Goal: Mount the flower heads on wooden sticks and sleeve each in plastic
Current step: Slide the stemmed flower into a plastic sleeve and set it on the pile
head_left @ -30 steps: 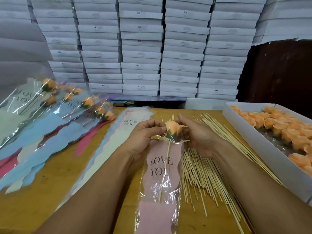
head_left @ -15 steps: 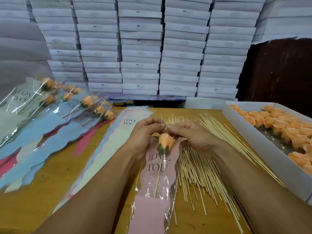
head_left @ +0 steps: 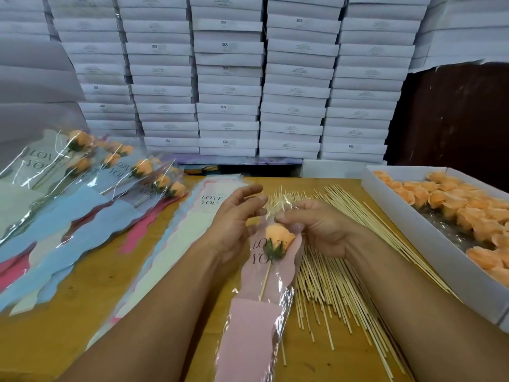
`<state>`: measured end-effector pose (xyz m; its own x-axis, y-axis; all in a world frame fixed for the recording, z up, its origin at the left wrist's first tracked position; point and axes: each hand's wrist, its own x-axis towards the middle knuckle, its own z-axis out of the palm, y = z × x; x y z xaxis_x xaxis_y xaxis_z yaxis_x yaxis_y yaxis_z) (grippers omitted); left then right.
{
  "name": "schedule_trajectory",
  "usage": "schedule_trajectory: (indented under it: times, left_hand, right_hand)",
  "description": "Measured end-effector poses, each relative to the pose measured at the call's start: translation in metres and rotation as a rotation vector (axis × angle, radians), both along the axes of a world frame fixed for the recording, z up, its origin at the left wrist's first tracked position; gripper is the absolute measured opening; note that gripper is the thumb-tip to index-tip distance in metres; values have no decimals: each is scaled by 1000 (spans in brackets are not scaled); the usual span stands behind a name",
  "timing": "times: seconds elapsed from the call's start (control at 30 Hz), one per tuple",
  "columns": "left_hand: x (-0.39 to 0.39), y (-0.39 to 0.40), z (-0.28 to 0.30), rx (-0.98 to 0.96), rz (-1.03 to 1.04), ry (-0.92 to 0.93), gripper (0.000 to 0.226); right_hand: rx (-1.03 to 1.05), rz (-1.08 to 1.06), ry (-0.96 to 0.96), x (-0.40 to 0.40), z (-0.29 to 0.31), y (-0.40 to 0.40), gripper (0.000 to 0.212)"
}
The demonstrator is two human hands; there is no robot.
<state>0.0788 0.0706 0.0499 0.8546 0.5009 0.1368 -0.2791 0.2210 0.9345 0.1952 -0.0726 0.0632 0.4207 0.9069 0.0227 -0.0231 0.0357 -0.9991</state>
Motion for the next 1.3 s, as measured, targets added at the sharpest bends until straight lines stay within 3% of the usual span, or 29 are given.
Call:
schedule_trajectory:
  times: [0.1,0.2,0.37,0.43,0.57,0.73,0.83,0.93,1.1,1.3]
  left_hand:
    - [-1,-4,2,-56,10,119,50]
    - [-5,-7,7,50,-4,346,42]
    - [-5,-15,25,215,-64,607,56]
    - [-12,-19,34,310,-107,654,55]
    - [-36,-18,41,468,-212,744,41]
    - [-60,-22,34,229,-195,619,41]
    - [-76,-21,29,143,-177,528,43]
    - [-97,-10,26,257,-22,473,36]
    - [-139,26,31,433,270,456,30]
    - [-176,82,34,457,567,412,17]
  right_hand:
    - [37,-124,63,7,5,-6,31]
    - [80,-217,113,18,6,-11,28]
    - [199,-454,290,36,5,-17,47]
    - [233,-554,341,41,4,-18,50]
    - [303,-716,417,47,4,-22,34]
    - [349,-716,391,41,6,-18,44]
    - [288,-629,341,37,6,-13,28]
    - [108,-587,232,37,2,-9,15]
    - [-86,-479,-29,28,0,-8,37]
    - [-249,-380,-438,8,0,-7,14]
